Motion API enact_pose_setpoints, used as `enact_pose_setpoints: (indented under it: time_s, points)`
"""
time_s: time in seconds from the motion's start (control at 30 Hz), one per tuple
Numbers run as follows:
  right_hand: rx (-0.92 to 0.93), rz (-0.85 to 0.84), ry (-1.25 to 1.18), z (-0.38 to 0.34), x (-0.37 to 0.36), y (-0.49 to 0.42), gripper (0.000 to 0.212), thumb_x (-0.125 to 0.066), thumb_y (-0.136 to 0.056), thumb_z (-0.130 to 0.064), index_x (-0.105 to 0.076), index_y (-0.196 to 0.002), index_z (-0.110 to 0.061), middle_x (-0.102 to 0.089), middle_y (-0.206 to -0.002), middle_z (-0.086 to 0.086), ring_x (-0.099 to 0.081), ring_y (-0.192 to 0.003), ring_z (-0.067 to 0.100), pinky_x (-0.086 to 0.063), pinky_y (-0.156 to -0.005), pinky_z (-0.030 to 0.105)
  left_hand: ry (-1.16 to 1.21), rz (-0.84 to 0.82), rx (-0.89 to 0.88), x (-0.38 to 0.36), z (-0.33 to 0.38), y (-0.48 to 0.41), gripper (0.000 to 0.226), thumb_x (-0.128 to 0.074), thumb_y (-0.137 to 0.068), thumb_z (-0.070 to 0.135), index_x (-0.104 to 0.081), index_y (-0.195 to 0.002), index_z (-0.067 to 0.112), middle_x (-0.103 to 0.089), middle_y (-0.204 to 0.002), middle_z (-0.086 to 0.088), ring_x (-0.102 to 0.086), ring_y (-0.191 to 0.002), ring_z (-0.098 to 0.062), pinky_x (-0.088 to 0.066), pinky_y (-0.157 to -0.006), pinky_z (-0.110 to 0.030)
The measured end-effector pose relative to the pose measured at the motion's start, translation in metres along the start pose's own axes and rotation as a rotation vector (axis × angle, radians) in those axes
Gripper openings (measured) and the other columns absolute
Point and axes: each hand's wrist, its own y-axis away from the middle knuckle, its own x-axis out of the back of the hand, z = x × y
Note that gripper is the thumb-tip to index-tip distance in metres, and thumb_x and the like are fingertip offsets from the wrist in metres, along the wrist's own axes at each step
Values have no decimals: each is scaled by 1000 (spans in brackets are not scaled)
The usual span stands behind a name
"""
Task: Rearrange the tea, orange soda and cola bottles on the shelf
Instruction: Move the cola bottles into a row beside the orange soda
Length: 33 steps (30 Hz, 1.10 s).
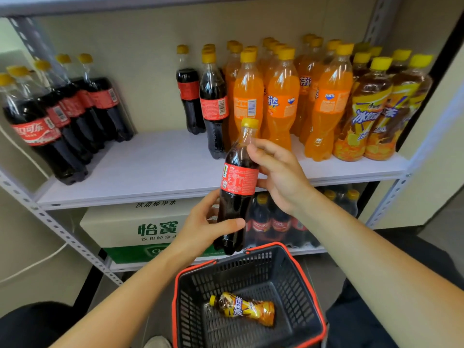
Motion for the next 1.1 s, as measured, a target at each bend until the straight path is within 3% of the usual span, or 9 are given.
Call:
enact_pose_setpoints:
  time_s: [0.13,0.23,0.4,0.53,0.6,0.67,0.77,0.97,1.1]
  points:
    - [24,100,-5,-5,0,1,28,-67,-96,-35,-71,-122,-25,-74,-118,-2,-68,-112,20,-54,-77,33,-98,97,-52,-10,3,2,75,-86,-57,54,-62,-126,38,-72,-110,3,-68,-96,-15,-56,-79,-24]
    - [42,98,-4,-9,2,2,31,-65,-97,-37,-68,-125,-24,-72,-120,-2,-67,-113,19,-55,-78,33,-69,140,-57,-8,6,-1,73,-87,-57,53,-62,-122,33,-72,-110,5,-69,-96,-17,-58,-82,-31]
    - [54,-49,-33,-17,10,0,21,-60,-100,-34,-71,-117,-37,-74,-114,-7,-69,-103,13,-55,-83,33,76,99,-93,4,10,-6,61,-84,-68,40,-64,-124,27,-74,-113,-2,-70,-104,-21,-55,-86,-28]
    - [17,-231,-41,-18,15,-1,46,-67,-91,-26,-58,-135,-38,-72,-118,-1,-70,-106,21,-58,-83,40,135,29,-107,9,13,-8,59,-75,-79,34,-62,-135,20,-71,-126,-6,-65,-120,-24,-51,-100,-35]
    - [57,-202,-6,-17,14,1,49,-71,-89,-24,-58,-134,-37,-73,-119,1,-70,-111,23,-60,-82,42,146,-1,-101,9,12,-9,55,-69,-84,28,-61,-137,19,-70,-128,-7,-64,-122,-27,-48,-102,-40]
    - [101,-123,29,-15,10,4,49,-76,-89,-23,-59,-134,-34,-73,-119,1,-70,-112,23,-61,-81,43,120,-11,-98,6,14,-9,51,-68,-86,28,-61,-136,21,-72,-125,-4,-66,-118,-23,-52,-95,-32]
    - [137,-69,28,-15,4,7,45,-75,-91,-18,-60,-132,-29,-74,-119,0,-71,-110,18,-62,-77,36,11,34,-125,4,18,-7,62,-79,-74,46,-63,-132,35,-73,-121,3,-69,-111,-18,-55,-84,-19]
    - [202,-36,156,-14,-7,13,40,-77,-89,-21,-65,-127,-25,-72,-120,-1,-68,-112,17,-60,-92,50,-154,102,-207,10,17,-7,73,-87,-60,53,-59,-126,39,-71,-117,17,-68,-107,-7,-56,-81,-17]
    - [203,-56,197,-17,-7,10,25,-69,-96,-28,-69,-120,-22,-73,-115,2,-70,-108,17,-61,-86,39,-207,110,-215,15,10,-8,66,-94,-67,40,-59,-122,38,-69,-114,20,-67,-105,-2,-53,-82,-13]
